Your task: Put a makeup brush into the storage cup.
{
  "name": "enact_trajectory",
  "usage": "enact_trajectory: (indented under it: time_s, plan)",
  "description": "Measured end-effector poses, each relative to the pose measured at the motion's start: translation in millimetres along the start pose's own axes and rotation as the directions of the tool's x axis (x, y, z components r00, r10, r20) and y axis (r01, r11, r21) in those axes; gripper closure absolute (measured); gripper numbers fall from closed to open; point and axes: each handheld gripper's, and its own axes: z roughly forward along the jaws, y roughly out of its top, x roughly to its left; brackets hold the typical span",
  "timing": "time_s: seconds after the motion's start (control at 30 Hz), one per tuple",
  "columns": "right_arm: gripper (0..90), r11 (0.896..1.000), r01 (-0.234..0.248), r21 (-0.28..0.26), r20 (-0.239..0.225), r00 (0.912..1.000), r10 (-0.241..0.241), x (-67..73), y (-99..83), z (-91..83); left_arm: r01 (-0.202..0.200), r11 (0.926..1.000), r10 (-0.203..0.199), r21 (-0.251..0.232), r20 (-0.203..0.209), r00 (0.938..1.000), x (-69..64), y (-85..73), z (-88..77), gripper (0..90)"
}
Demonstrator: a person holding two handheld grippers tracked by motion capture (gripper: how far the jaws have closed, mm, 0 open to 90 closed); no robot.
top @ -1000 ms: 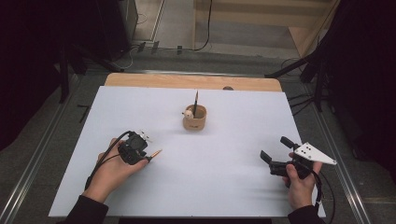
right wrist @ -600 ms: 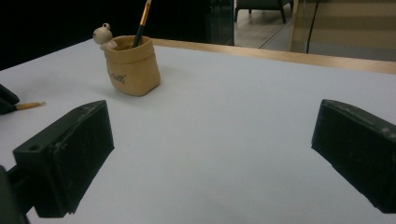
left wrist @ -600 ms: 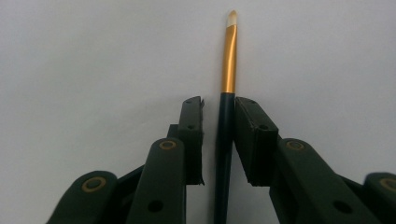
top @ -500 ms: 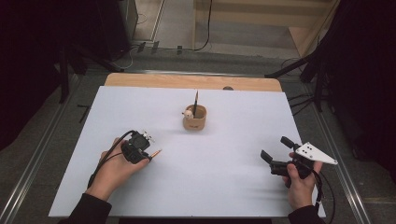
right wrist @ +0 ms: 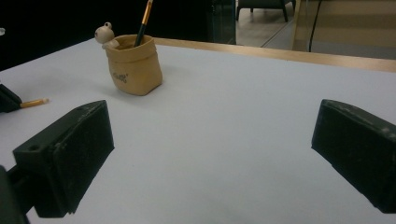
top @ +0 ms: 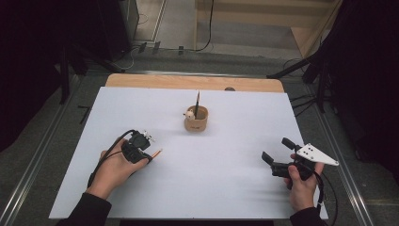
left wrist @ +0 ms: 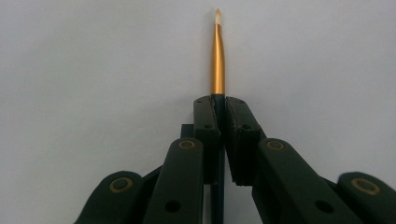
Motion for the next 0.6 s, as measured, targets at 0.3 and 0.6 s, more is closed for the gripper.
enact_trajectory:
  time_s: [0.3, 0.6]
  plan:
    - [0.0, 1.000, 0.002, -0.001, -0.001, 1.0000, -0.002, -0.9, -0.7, 0.9, 0.037, 0.9919, -0.033, -0.121, 0.040, 0.9987, 5.8, 0.5, -10.0, 84.5]
    - [0.0, 1.000, 0.006, -0.008, 0.002, 1.0000, -0.006, -0.8, -0.9, -0.3, 0.060, 0.9696, -0.051, -0.237, 0.047, 0.9976, 7.2, 4.1, -20.9, 84.5]
